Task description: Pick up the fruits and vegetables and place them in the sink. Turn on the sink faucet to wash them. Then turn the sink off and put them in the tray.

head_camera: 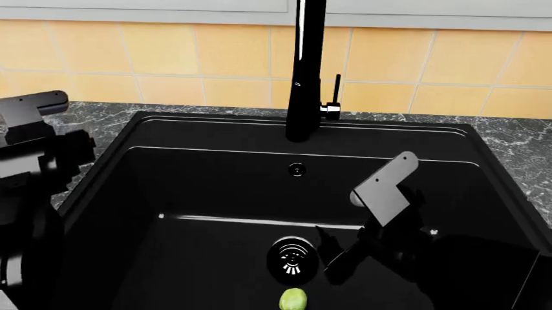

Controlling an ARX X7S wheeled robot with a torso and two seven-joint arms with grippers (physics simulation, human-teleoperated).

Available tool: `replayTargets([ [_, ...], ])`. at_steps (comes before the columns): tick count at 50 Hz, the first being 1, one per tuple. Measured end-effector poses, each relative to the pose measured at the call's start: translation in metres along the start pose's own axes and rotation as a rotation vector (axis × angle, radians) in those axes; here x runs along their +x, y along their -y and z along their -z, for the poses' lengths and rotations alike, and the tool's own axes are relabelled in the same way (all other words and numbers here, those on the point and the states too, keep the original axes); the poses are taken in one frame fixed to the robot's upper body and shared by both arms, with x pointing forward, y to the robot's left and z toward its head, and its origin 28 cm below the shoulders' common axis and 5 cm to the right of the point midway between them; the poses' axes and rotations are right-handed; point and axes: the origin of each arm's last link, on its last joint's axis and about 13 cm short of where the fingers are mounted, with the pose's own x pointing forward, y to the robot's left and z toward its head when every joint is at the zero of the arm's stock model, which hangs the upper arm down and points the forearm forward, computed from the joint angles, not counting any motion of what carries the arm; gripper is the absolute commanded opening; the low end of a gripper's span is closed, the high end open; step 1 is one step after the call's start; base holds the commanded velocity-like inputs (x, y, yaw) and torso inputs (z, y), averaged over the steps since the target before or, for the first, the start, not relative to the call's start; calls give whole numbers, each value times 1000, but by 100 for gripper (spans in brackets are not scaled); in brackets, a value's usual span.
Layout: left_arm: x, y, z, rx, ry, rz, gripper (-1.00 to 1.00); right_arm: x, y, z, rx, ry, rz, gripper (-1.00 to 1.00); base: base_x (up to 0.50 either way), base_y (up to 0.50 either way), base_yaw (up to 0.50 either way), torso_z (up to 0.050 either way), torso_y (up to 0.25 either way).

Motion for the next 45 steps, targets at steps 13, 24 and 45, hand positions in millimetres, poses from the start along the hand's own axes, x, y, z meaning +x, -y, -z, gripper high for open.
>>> replayTargets([
  [13,1,-1,4,-34,-57,-4,100,0,0,0,0,-1,-2,100,0,0,0,0,0],
  [24,1,-1,6,-60,-77,8,100,1,-1,1,2,-4,-6,100,0,0,0,0,0],
  [45,1,-3,4,-85,-90,9,-100,3,0,4,8,-10,-7,100,0,0,0,0,0],
])
